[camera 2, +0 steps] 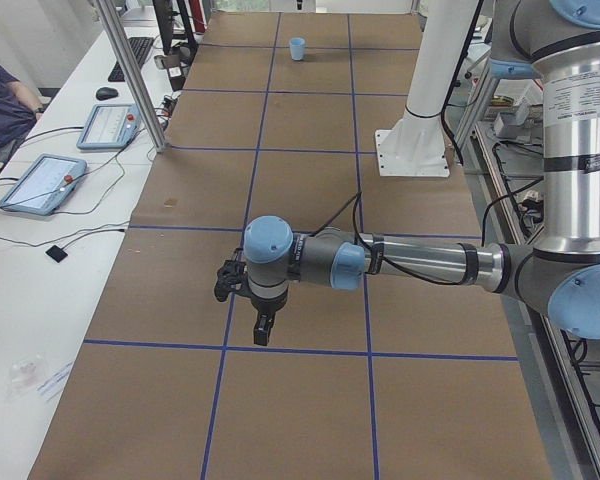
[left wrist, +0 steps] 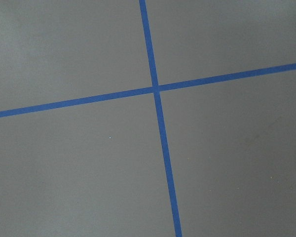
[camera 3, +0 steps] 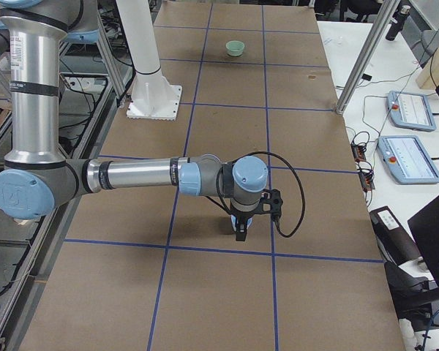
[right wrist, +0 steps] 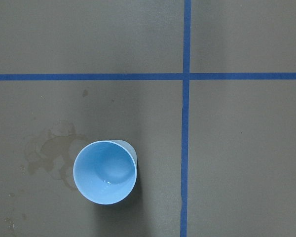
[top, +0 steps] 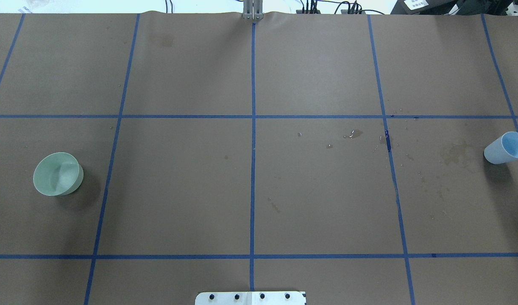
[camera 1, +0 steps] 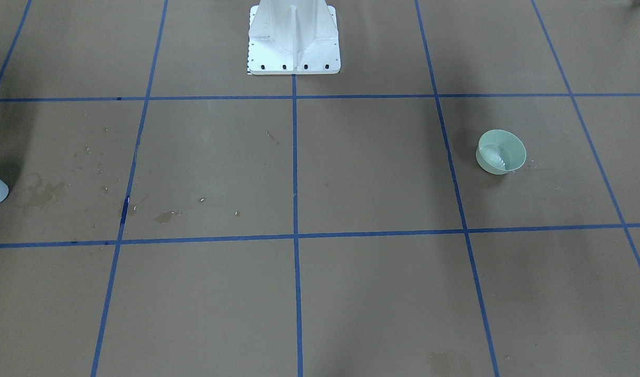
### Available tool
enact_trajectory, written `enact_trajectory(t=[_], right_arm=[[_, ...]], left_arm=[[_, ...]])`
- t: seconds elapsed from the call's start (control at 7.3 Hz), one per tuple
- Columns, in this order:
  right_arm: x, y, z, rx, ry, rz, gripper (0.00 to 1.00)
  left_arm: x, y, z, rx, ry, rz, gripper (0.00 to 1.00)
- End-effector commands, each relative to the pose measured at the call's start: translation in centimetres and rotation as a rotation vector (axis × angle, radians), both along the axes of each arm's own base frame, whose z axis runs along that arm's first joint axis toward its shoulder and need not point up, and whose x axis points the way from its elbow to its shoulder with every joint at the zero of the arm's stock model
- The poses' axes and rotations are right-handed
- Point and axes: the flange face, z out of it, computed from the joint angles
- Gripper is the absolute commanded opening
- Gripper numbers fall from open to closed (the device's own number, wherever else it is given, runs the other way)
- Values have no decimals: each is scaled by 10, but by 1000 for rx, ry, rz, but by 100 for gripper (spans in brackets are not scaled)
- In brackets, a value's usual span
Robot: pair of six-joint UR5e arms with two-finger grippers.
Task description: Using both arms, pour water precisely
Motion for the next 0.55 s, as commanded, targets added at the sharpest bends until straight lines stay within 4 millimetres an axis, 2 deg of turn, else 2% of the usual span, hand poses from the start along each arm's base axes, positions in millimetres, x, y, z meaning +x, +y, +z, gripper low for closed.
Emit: enact_trajectory(t=[0.0, 0.41], right_arm=[[0, 1, 1, -1, 0, 1, 99], [3, -1, -2, 6, 3, 7, 100]], left_arm=[[-1, 4, 4, -5, 0, 0, 100], [-3, 5, 5, 10, -25, -2, 100]])
